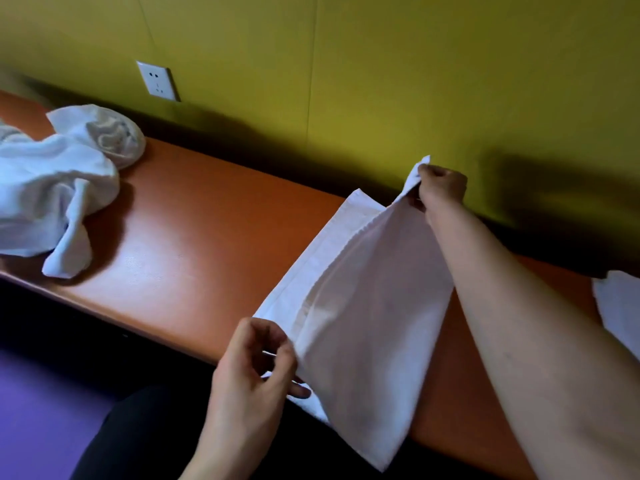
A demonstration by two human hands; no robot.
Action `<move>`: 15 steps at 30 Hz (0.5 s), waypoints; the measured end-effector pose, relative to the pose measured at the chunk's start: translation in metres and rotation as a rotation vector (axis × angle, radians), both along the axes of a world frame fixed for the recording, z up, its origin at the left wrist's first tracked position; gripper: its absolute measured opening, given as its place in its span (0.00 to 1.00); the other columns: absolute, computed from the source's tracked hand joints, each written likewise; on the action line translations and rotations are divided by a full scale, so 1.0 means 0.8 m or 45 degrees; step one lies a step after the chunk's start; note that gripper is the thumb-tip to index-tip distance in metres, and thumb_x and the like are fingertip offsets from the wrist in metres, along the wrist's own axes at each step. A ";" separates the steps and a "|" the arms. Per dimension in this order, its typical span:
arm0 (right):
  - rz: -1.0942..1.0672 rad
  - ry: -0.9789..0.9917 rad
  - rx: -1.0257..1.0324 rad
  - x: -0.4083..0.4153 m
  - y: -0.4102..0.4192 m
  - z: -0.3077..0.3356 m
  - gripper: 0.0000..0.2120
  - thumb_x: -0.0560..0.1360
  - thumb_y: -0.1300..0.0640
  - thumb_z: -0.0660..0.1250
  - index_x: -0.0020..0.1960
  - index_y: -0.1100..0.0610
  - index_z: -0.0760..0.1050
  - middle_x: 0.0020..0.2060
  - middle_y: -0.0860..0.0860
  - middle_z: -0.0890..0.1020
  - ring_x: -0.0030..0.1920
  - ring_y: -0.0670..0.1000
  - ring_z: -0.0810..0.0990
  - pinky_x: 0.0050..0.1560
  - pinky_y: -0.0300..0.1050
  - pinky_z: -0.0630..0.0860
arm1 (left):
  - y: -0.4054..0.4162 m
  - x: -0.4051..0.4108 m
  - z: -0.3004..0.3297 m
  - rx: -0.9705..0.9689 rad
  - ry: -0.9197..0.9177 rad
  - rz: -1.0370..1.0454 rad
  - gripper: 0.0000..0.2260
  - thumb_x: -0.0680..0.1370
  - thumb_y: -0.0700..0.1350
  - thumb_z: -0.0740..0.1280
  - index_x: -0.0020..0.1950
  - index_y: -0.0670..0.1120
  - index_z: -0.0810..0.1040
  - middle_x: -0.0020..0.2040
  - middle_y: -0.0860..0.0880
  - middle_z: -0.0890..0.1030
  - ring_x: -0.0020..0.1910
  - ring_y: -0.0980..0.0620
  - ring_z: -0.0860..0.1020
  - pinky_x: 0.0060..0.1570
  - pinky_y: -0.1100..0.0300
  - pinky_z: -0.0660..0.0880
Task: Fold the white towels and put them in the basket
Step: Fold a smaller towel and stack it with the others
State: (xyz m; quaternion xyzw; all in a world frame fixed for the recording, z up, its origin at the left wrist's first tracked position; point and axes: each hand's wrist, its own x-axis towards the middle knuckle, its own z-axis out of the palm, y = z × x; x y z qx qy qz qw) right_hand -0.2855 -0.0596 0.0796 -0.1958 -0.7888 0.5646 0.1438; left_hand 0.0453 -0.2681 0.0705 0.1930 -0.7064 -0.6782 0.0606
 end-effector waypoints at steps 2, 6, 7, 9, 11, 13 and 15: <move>0.033 -0.020 0.007 -0.009 -0.030 -0.008 0.11 0.75 0.54 0.69 0.50 0.59 0.86 0.47 0.58 0.87 0.48 0.55 0.85 0.51 0.52 0.81 | -0.025 -0.008 -0.010 -0.070 -0.046 0.048 0.06 0.79 0.33 0.66 0.45 0.42 0.74 0.36 0.43 0.80 0.27 0.41 0.83 0.28 0.63 0.75; 0.161 -0.128 0.068 -0.024 -0.067 -0.035 0.12 0.75 0.53 0.67 0.38 0.58 0.83 0.37 0.60 0.85 0.37 0.57 0.84 0.42 0.57 0.82 | -0.065 -0.019 -0.038 -0.267 -0.171 0.085 0.06 0.78 0.35 0.68 0.45 0.46 0.76 0.37 0.45 0.83 0.27 0.46 0.83 0.28 0.64 0.76; 0.192 -0.155 0.030 -0.023 -0.073 -0.039 0.14 0.76 0.54 0.66 0.34 0.57 0.80 0.32 0.61 0.83 0.30 0.56 0.82 0.35 0.54 0.82 | -0.072 -0.021 -0.047 -0.325 -0.215 0.068 0.07 0.78 0.36 0.68 0.45 0.48 0.77 0.38 0.46 0.83 0.28 0.48 0.83 0.28 0.64 0.77; 0.260 -0.175 -0.056 -0.008 -0.083 -0.041 0.16 0.79 0.56 0.63 0.34 0.57 0.74 0.27 0.56 0.78 0.22 0.50 0.77 0.27 0.44 0.75 | -0.084 -0.024 -0.068 -0.510 -0.297 0.013 0.07 0.77 0.39 0.69 0.45 0.51 0.77 0.38 0.50 0.83 0.30 0.52 0.83 0.34 0.60 0.80; 0.288 -0.194 -0.097 0.017 -0.082 -0.044 0.12 0.80 0.57 0.62 0.39 0.56 0.74 0.29 0.54 0.76 0.22 0.47 0.76 0.29 0.42 0.74 | -0.095 -0.027 -0.087 -0.688 -0.358 -0.055 0.07 0.76 0.41 0.69 0.45 0.53 0.76 0.39 0.54 0.82 0.36 0.53 0.82 0.41 0.54 0.79; 0.285 -0.228 -0.098 0.052 -0.071 -0.051 0.06 0.80 0.58 0.62 0.49 0.57 0.77 0.32 0.53 0.77 0.26 0.49 0.77 0.30 0.43 0.75 | -0.098 -0.031 -0.098 -0.773 -0.378 -0.109 0.07 0.76 0.43 0.69 0.48 0.54 0.74 0.40 0.56 0.81 0.40 0.51 0.81 0.43 0.52 0.78; 0.261 -0.248 -0.038 0.099 -0.053 -0.062 0.08 0.79 0.59 0.63 0.55 0.57 0.78 0.33 0.54 0.79 0.26 0.49 0.78 0.31 0.43 0.76 | -0.097 -0.036 -0.103 -0.812 -0.389 -0.139 0.08 0.76 0.45 0.68 0.52 0.54 0.71 0.43 0.55 0.80 0.44 0.49 0.80 0.43 0.53 0.74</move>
